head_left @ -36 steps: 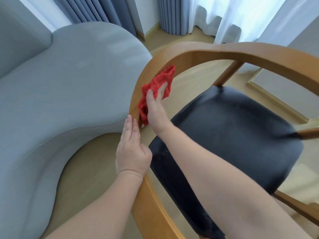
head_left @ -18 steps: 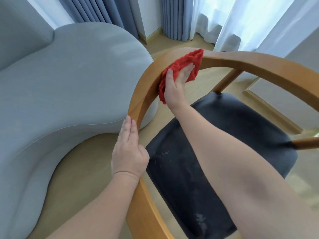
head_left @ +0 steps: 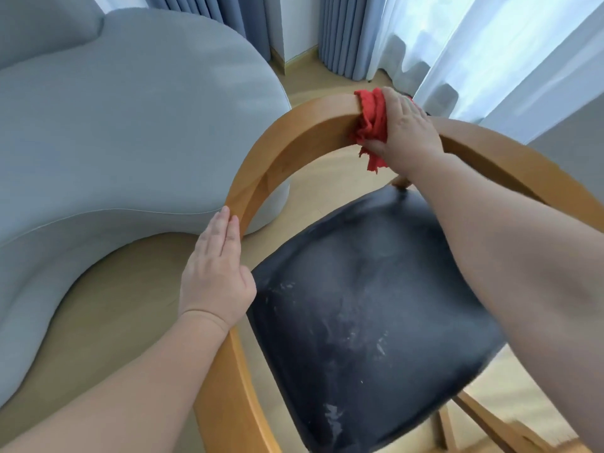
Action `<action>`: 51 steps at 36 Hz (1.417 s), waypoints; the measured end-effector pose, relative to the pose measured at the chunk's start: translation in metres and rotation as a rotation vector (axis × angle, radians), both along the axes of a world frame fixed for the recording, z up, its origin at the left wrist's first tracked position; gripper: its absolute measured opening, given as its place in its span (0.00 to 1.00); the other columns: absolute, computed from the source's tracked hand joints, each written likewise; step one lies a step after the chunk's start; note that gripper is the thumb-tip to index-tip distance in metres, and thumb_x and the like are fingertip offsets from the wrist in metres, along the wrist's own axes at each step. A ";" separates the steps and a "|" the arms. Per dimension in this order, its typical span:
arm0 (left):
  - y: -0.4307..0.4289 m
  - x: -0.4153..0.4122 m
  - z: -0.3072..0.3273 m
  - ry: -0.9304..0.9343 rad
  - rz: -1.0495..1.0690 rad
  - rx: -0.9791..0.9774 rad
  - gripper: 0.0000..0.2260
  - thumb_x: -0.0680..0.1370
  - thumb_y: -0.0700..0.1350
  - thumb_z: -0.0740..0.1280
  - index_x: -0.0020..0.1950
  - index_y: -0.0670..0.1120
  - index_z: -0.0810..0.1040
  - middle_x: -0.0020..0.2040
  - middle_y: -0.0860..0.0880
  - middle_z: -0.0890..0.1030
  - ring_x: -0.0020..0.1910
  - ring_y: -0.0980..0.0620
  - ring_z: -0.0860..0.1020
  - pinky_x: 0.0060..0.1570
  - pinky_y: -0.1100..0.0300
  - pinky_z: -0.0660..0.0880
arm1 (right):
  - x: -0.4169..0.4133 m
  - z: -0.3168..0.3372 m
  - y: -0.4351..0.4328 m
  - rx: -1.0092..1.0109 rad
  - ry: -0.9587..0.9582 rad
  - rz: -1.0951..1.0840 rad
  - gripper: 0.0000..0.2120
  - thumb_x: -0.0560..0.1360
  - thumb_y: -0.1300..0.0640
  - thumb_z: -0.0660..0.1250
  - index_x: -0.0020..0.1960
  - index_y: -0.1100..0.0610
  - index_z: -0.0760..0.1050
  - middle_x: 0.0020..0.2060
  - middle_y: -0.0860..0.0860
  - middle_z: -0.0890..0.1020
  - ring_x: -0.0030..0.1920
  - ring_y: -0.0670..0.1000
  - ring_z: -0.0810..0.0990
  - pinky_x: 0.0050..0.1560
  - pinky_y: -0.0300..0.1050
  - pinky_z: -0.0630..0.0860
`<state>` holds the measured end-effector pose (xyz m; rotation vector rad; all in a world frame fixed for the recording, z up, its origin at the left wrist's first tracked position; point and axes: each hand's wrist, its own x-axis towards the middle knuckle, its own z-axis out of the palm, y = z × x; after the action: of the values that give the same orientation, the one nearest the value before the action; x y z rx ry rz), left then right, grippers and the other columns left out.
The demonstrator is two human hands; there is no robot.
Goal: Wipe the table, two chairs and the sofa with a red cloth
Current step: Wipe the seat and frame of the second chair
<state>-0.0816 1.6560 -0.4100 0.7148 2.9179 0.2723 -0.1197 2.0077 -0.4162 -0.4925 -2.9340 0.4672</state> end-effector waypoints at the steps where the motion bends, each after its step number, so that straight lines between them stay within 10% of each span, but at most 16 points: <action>1: 0.000 0.000 0.000 0.016 -0.008 -0.005 0.28 0.71 0.39 0.56 0.72 0.36 0.66 0.74 0.40 0.65 0.72 0.43 0.64 0.69 0.51 0.62 | -0.002 -0.003 0.001 0.010 -0.001 -0.004 0.40 0.73 0.40 0.67 0.76 0.54 0.54 0.73 0.53 0.65 0.75 0.55 0.60 0.75 0.55 0.54; 17: 0.003 -0.010 -0.013 0.121 -0.508 -0.307 0.25 0.74 0.40 0.48 0.68 0.40 0.74 0.70 0.37 0.70 0.71 0.39 0.67 0.72 0.46 0.53 | -0.006 -0.010 0.002 0.030 -0.009 -0.050 0.36 0.73 0.46 0.68 0.76 0.53 0.55 0.72 0.53 0.65 0.73 0.56 0.61 0.75 0.52 0.54; 23: 0.021 -0.004 -0.003 0.079 -0.618 -0.620 0.25 0.81 0.44 0.47 0.78 0.44 0.47 0.78 0.38 0.43 0.76 0.38 0.41 0.69 0.41 0.31 | -0.006 -0.015 0.006 0.030 -0.032 -0.099 0.36 0.73 0.46 0.68 0.76 0.52 0.55 0.72 0.53 0.65 0.72 0.55 0.61 0.75 0.52 0.54; 27: 0.056 0.008 -0.013 -0.131 -0.578 -0.413 0.19 0.77 0.42 0.57 0.68 0.47 0.65 0.67 0.45 0.68 0.67 0.45 0.65 0.72 0.52 0.52 | 0.001 -0.019 0.015 0.070 -0.042 -0.114 0.35 0.74 0.46 0.67 0.75 0.51 0.55 0.72 0.53 0.66 0.73 0.56 0.62 0.75 0.53 0.55; 34: 0.104 0.048 -0.032 -0.275 -0.635 -0.114 0.14 0.74 0.40 0.59 0.59 0.45 0.74 0.54 0.49 0.77 0.48 0.47 0.76 0.49 0.53 0.74 | 0.025 -0.014 0.055 0.303 -0.174 -0.097 0.32 0.76 0.40 0.63 0.74 0.54 0.58 0.68 0.56 0.70 0.69 0.59 0.67 0.71 0.54 0.60; 39: 0.126 0.069 -0.040 -0.217 -0.624 0.011 0.13 0.64 0.40 0.61 0.45 0.44 0.79 0.38 0.49 0.79 0.31 0.47 0.76 0.28 0.55 0.75 | 0.029 -0.012 0.063 0.342 -0.204 -0.068 0.33 0.77 0.39 0.61 0.74 0.55 0.58 0.66 0.56 0.71 0.66 0.59 0.69 0.68 0.55 0.61; 51: 0.159 0.083 -0.041 -0.269 -0.644 0.040 0.14 0.65 0.39 0.61 0.47 0.45 0.79 0.38 0.50 0.79 0.31 0.47 0.76 0.28 0.54 0.76 | 0.052 -0.008 0.091 0.297 -0.224 -0.068 0.36 0.74 0.35 0.60 0.73 0.56 0.59 0.65 0.55 0.72 0.65 0.59 0.70 0.67 0.55 0.63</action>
<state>0.0011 1.8149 -0.4514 1.4352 2.2874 0.3197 -0.0679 2.0989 -0.4239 -0.6367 -3.1066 -0.0379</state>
